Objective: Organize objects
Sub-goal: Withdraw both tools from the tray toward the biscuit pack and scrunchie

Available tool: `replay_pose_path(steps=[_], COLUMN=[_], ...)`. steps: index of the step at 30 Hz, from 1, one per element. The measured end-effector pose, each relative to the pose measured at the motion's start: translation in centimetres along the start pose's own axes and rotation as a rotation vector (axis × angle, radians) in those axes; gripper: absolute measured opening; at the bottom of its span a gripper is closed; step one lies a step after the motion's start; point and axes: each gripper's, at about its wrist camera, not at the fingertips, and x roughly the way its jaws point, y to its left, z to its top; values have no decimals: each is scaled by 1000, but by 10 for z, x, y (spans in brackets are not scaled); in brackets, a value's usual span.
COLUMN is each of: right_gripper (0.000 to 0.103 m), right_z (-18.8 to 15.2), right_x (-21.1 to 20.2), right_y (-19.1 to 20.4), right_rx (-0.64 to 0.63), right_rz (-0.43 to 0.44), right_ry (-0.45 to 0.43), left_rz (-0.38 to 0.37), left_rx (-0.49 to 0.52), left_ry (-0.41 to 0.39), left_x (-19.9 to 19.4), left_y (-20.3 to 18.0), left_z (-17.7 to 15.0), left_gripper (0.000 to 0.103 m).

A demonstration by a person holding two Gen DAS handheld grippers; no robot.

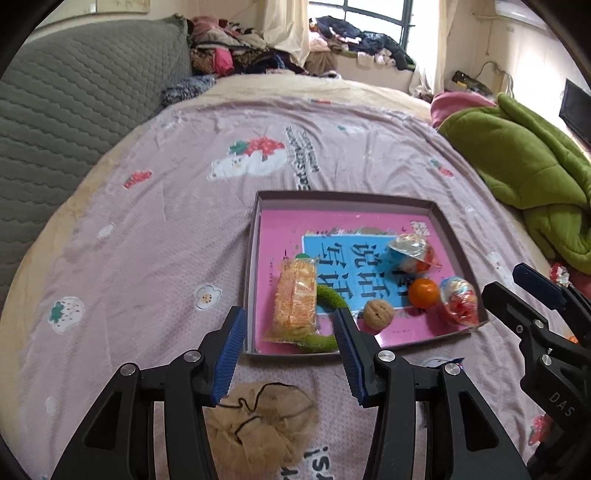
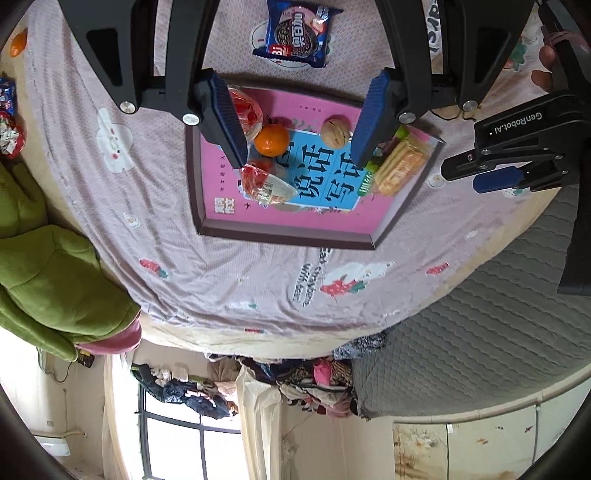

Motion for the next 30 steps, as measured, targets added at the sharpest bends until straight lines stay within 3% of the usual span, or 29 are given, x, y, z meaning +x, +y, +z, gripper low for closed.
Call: replay_pose_path(steps=[5, 16, 30], right_gripper=[58, 63, 64], right_z=[1, -5, -29], right_x=[-23, -63, -91], right_y=[-1, 0, 5], right_rx=[11, 25, 30], right_rz=[-1, -7, -32], right_ry=[-28, -73, -67], left_rz=[23, 60, 38], left_rx=[17, 36, 23], left_ry=[-65, -161, -167], left_x=[-32, -82, -102], left_y=[-6, -13, -7], left_z=[-3, -15, -41], left_gripper=[58, 59, 60])
